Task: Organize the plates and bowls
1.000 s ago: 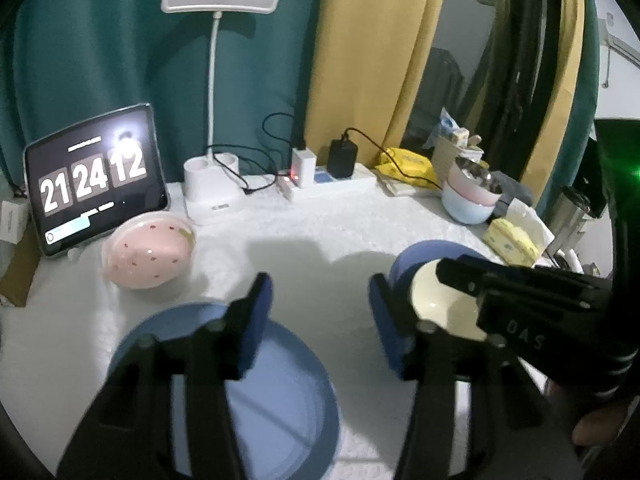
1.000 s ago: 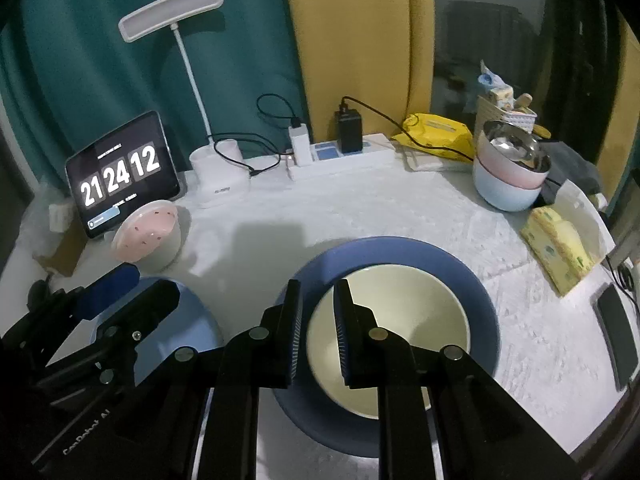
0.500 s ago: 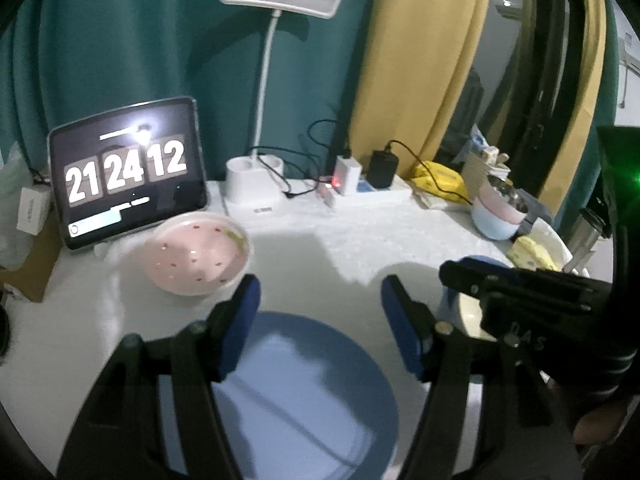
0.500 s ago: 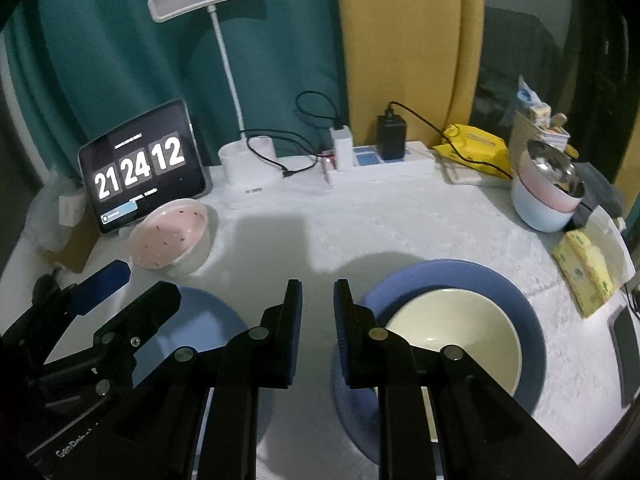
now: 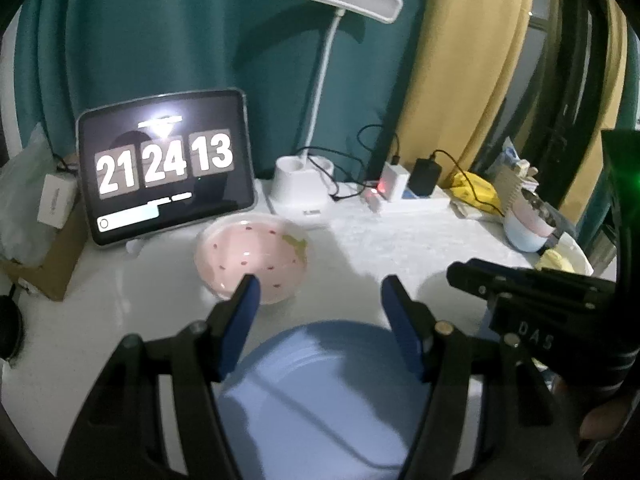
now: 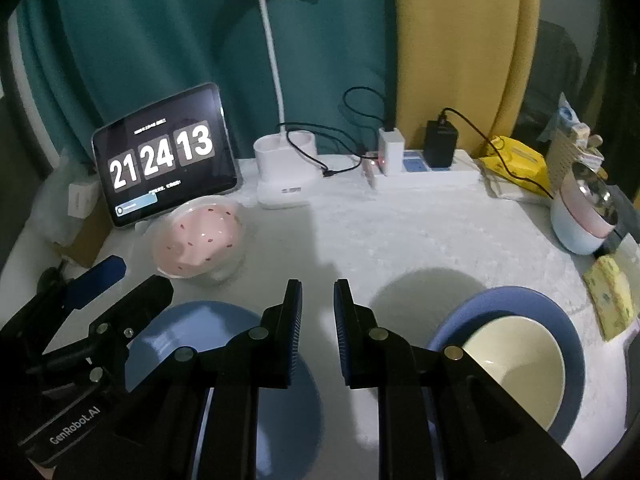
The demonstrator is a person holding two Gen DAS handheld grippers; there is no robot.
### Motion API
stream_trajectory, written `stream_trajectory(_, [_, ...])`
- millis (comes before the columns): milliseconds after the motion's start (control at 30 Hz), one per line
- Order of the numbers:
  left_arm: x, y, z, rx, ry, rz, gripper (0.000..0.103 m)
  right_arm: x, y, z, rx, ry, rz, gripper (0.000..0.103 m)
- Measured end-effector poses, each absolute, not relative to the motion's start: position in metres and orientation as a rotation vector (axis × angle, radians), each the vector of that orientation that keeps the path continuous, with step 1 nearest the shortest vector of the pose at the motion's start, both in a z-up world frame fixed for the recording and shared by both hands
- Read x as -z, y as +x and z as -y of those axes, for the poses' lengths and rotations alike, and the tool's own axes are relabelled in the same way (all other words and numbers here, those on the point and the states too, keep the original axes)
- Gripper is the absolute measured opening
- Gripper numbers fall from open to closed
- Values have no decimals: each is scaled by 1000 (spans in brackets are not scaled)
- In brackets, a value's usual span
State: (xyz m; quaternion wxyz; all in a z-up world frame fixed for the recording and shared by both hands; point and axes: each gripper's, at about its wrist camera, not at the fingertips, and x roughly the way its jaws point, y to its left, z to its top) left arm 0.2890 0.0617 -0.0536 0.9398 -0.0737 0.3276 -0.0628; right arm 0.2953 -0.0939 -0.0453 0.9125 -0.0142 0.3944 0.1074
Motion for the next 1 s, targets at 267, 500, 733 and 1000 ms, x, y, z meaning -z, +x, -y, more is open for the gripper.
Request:
stream_trajectory(267, [58, 299, -88, 81, -169, -671, 64, 51, 311, 74, -247, -51, -829, 20])
stream_trajectory(500, [65, 312, -110, 33, -180, -688, 64, 56, 327, 59, -267, -45, -844, 31])
stream_trajectory(733, [81, 328, -125, -8, -193, -714, 64, 66, 345, 44, -286, -45, -866, 31])
stream_trajectory(1000, [100, 344, -134, -32, -203, -747, 64, 79, 369, 33, -303, -32, -911, 31])
